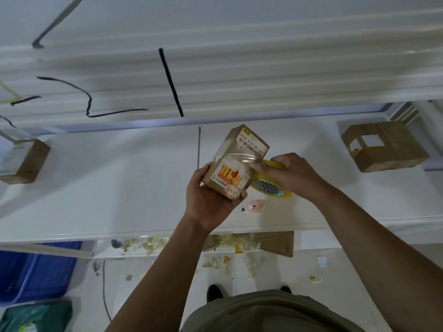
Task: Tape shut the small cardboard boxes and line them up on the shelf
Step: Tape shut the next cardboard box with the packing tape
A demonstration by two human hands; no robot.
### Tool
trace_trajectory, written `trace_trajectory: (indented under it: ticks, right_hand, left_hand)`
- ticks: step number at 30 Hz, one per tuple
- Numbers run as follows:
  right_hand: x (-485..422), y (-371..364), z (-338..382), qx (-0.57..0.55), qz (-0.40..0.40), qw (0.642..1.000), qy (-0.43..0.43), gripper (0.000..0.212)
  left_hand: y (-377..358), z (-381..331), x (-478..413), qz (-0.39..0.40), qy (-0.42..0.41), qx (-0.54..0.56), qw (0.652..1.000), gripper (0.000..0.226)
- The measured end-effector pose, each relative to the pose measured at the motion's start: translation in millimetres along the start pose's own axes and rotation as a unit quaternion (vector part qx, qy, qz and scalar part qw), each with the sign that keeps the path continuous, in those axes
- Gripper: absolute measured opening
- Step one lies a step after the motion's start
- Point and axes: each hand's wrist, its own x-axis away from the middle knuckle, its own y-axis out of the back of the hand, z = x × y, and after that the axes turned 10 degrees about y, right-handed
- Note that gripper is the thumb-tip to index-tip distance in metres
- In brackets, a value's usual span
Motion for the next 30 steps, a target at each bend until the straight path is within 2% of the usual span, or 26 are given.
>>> trace_trajectory:
  ticks: [3, 5, 10, 12, 14, 18, 21, 23, 25, 27, 30]
  right_hand:
    - [2, 0, 2, -0.01, -0.007, 1.0, -0.01, 0.082]
    - [3, 0, 0, -0.015, -0.022, 1.0, -0.013, 0.084]
    - [7, -2, -2, -0.014, -0.038, 0.999, -0.037, 0.074]
    - [7, -3, 2, -0.016, -0.036, 0.998, -0.041, 0.08]
    - [9, 0, 6, -0.051, -0.025, 0.997, -0.046, 0.088]
    - [22, 5, 3, -0.234, 0.066, 0.97, -0.021, 0.088]
    - [35, -1, -4, -0.292, 0.046, 0.954, 0.056, 0.06]
    - [40, -1, -4, -0.305, 0.013, 0.948, 0.088, 0.043]
    - [43, -1, -3, -0.263, -0.02, 0.96, 0.097, 0.051]
    - [46, -2, -1, -0.211, -0.057, 0.973, 0.076, 0.062]
    - [46, -1, -3, -0.176, -0.084, 0.98, 0.034, 0.059]
  left_hand:
    - [0, 3, 0, -0.019, -0.007, -0.02, 1.0, 0.063]
    - [3, 1, 1, -0.043, -0.013, -0.095, 0.994, 0.065]
    - [-4, -15, 13, -0.129, -0.053, -0.3, 0.944, 0.072]
    - [-12, -17, 13, -0.147, -0.077, -0.326, 0.931, 0.068]
    - [-16, -19, 10, -0.192, -0.128, -0.307, 0.923, 0.061]
    - [-17, -23, 6, -0.312, -0.202, -0.288, 0.882, 0.058]
    - [-18, -24, 7, -0.337, -0.177, -0.209, 0.901, 0.053]
    - [-23, -26, 9, -0.32, -0.14, -0.134, 0.928, 0.046]
    - [-29, -26, 10, -0.283, -0.093, -0.049, 0.953, 0.047]
    - [-35, -23, 11, -0.236, -0.025, -0.012, 0.971, 0.055]
    - [-40, -9, 9, -0.16, 0.082, 0.054, 0.982, 0.058]
